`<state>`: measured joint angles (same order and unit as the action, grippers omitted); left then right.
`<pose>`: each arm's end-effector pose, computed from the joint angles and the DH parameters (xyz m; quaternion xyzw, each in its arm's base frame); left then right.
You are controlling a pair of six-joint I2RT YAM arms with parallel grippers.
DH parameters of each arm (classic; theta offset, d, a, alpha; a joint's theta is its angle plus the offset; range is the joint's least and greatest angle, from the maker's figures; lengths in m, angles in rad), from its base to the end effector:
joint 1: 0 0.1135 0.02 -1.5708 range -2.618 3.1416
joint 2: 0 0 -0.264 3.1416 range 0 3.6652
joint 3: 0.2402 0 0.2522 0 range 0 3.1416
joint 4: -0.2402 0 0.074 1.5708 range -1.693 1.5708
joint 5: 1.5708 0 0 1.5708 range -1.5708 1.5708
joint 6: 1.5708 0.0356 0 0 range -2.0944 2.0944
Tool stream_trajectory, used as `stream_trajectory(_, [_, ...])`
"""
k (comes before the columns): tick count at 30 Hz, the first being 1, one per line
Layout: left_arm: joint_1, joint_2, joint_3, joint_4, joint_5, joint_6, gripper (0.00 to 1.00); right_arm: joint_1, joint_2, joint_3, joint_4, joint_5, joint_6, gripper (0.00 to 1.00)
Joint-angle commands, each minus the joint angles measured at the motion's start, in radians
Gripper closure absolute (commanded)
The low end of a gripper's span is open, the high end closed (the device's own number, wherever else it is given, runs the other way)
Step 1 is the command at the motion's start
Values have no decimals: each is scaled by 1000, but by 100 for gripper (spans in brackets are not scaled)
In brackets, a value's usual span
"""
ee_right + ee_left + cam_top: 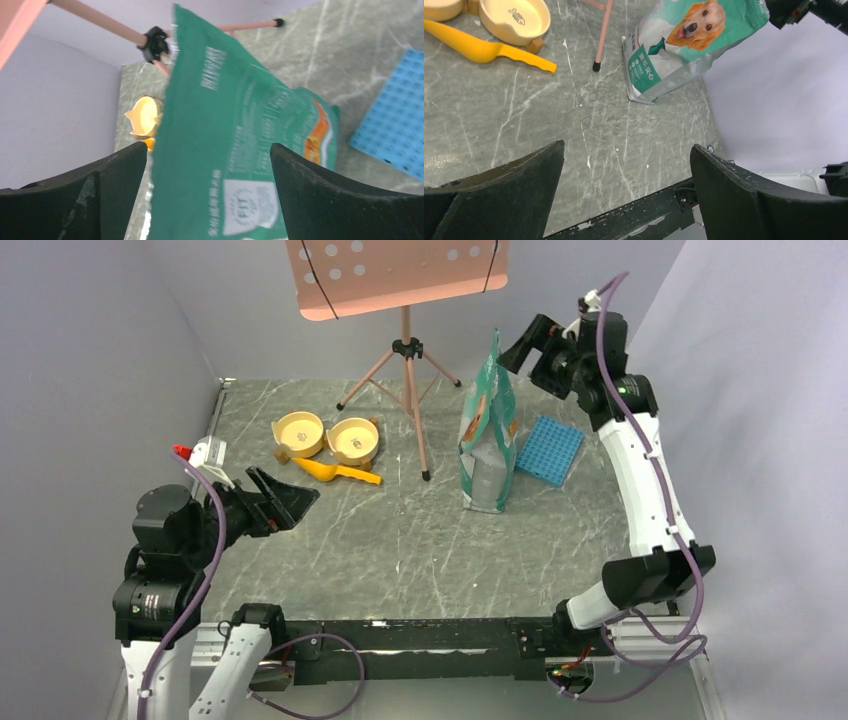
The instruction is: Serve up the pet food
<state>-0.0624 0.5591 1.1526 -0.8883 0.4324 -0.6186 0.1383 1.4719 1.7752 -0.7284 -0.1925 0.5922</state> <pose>0.0664 -0.0191 0.4094 -0.0925 0.7895 -0.3567 0.4908 0.3051 0.0493 0.4617 0.1375 0.8267 0.2681 0.4751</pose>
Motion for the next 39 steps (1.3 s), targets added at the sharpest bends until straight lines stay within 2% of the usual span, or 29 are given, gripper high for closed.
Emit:
stream_trajectory(1, [-2,36,85,-16,2,69,1,102,66,158,60,64,-1,3])
stream_trajectory(3, [-2,37,84,-18,3,65,1,170,120,227,10,169,-38,6])
stream_trajectory(6, [-2,27,67,-5,18,57,2,259,202,291,-76,431,-107,8])
stream_trajectory(8, [-2,27,71,-12,21,59,3,296,270,362,-168,586,-120,14])
stream_trajectory(10, [-2,31,88,-28,22,70,4,320,349,455,-270,661,-120,24])
stream_trajectory(13, [-2,28,95,-36,22,72,5,355,390,511,-355,735,-121,34])
stream_trajectory(16, [-2,22,91,-27,28,62,6,383,363,469,-361,768,-121,51])
stream_trajectory(17, [-2,21,90,-25,28,60,6,389,348,448,-358,765,-125,60])
stream_trajectory(20, [-2,26,96,-20,35,45,9,396,316,411,-383,737,-131,98])
stream_trajectory(25, [-2,62,124,-46,49,0,16,453,221,367,-374,570,-220,100])
stream_trajectory(30, [-2,110,166,-52,100,-71,25,486,40,238,-368,355,-135,100])
stream_trajectory(33, [-2,101,111,33,179,-218,28,499,-26,166,-382,257,-84,100])
stream_trajectory(36, [-5,45,-45,214,251,-470,29,552,-73,139,-382,202,-45,100])
stream_trajectory(39, [-27,-35,-154,325,223,-648,27,627,-95,142,-371,197,6,100])
